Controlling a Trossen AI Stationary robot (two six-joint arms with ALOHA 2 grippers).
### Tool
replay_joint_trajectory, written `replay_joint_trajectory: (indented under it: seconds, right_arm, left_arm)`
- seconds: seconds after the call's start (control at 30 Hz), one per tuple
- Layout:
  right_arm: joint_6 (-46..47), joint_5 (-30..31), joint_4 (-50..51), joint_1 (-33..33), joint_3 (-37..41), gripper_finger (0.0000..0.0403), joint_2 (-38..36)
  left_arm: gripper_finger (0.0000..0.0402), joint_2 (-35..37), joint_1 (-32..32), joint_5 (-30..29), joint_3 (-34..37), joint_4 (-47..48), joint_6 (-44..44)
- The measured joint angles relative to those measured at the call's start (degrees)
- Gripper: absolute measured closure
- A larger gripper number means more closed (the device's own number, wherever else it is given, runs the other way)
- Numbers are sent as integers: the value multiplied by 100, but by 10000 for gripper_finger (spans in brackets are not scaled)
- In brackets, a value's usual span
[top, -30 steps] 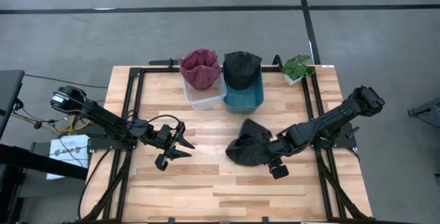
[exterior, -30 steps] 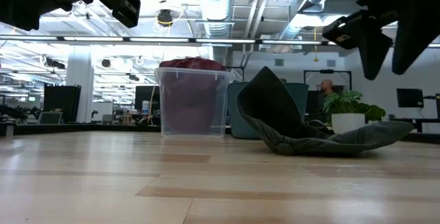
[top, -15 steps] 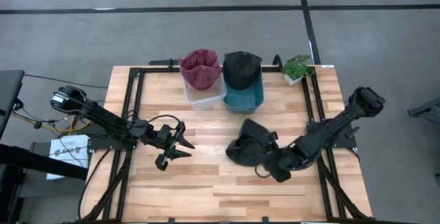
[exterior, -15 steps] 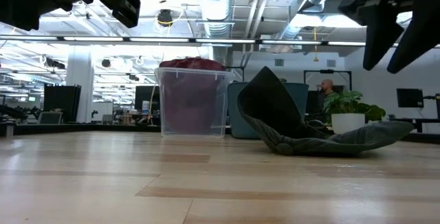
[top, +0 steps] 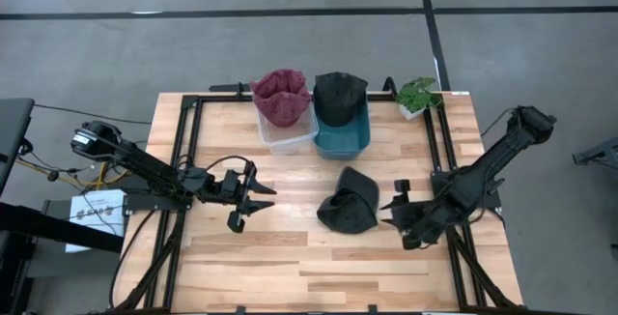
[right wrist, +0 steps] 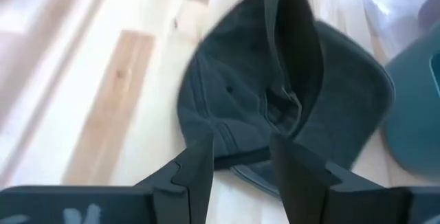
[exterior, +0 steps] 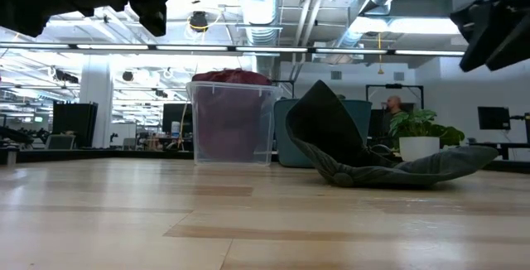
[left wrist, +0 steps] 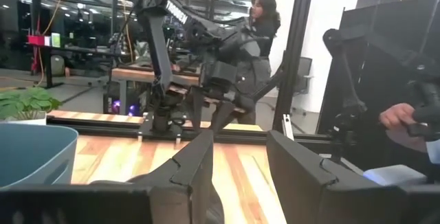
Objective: Pick & Place hat
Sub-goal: Put the black cap into the blue bin
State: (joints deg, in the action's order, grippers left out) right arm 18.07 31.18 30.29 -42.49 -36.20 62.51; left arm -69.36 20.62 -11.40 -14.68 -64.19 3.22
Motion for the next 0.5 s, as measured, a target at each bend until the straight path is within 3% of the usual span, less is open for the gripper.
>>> replay_joint_trajectory:
  seconds: [0.3,0.5]
  right_arm:
    - [16,95,-1462,-216,1124,269,-983]
    - [354,1011,-2425,-200,1654,269,-997]
  left_arm:
    - [266,0,1,2,0,-14,1]
    - [266,0,2,2,0,-15,2]
